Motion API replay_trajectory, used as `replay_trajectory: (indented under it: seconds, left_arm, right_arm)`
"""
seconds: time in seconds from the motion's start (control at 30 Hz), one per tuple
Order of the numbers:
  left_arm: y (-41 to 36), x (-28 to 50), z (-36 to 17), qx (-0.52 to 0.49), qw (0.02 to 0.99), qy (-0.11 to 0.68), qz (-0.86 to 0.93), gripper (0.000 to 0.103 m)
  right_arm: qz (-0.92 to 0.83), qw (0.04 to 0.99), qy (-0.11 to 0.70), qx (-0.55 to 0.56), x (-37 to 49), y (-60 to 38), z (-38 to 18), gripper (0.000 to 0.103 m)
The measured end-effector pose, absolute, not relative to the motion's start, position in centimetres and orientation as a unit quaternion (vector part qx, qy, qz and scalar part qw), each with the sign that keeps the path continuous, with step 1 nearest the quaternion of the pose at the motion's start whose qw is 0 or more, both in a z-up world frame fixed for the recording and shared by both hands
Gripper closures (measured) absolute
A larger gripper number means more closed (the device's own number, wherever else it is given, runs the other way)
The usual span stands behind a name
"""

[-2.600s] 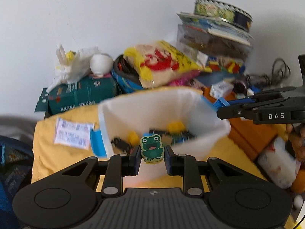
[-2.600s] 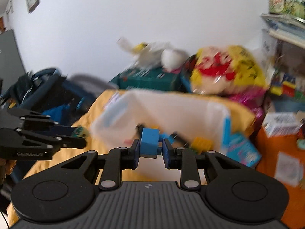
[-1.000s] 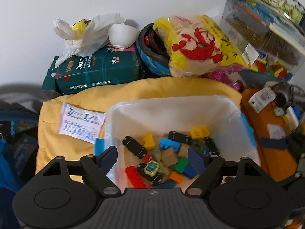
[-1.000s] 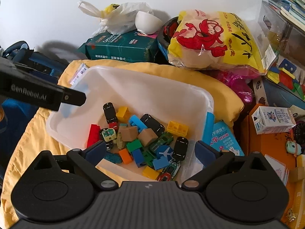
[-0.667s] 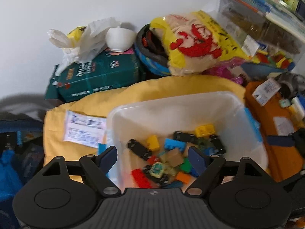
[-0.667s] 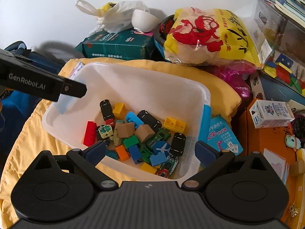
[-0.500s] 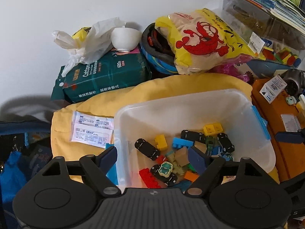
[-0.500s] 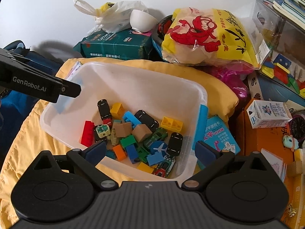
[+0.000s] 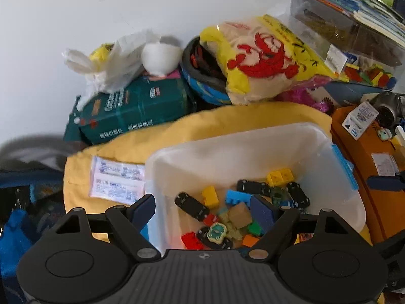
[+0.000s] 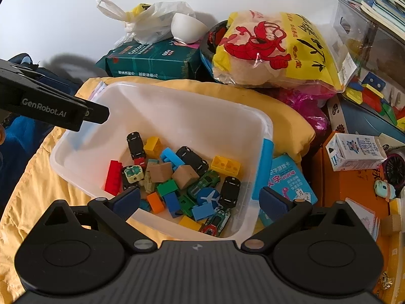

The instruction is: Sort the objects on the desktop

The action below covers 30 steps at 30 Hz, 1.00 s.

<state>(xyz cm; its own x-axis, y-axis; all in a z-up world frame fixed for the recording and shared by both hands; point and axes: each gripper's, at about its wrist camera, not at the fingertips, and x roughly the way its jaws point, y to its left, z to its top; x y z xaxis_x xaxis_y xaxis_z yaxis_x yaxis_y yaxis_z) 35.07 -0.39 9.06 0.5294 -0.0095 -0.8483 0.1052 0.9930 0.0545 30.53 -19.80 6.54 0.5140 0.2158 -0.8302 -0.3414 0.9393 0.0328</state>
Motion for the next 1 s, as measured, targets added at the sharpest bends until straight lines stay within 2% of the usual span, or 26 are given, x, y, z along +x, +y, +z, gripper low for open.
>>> replay_trajectory:
  seconds: [0.27, 0.6, 1.0]
  left_arm:
    - [-0.5, 35.4, 8.8, 0.055, 0.870, 0.489, -0.024, 0.018]
    - [-1.0, 35.8, 8.7, 0.060, 0.877, 0.474, -0.039, 0.010]
    - [-0.6, 36.0, 8.2, 0.047, 0.877, 0.477, -0.030, 0.010]
  right_arm:
    - [0.155, 0.870, 0.464, -0.064, 31.1, -20.4, 6.7, 0.001]
    - [0.157, 0.868, 0.466, -0.062, 31.2, -20.9, 6.1, 0.000]
    - [0.156, 0.869, 0.466, -0.061, 31.6, -21.3, 6.1, 0.000]
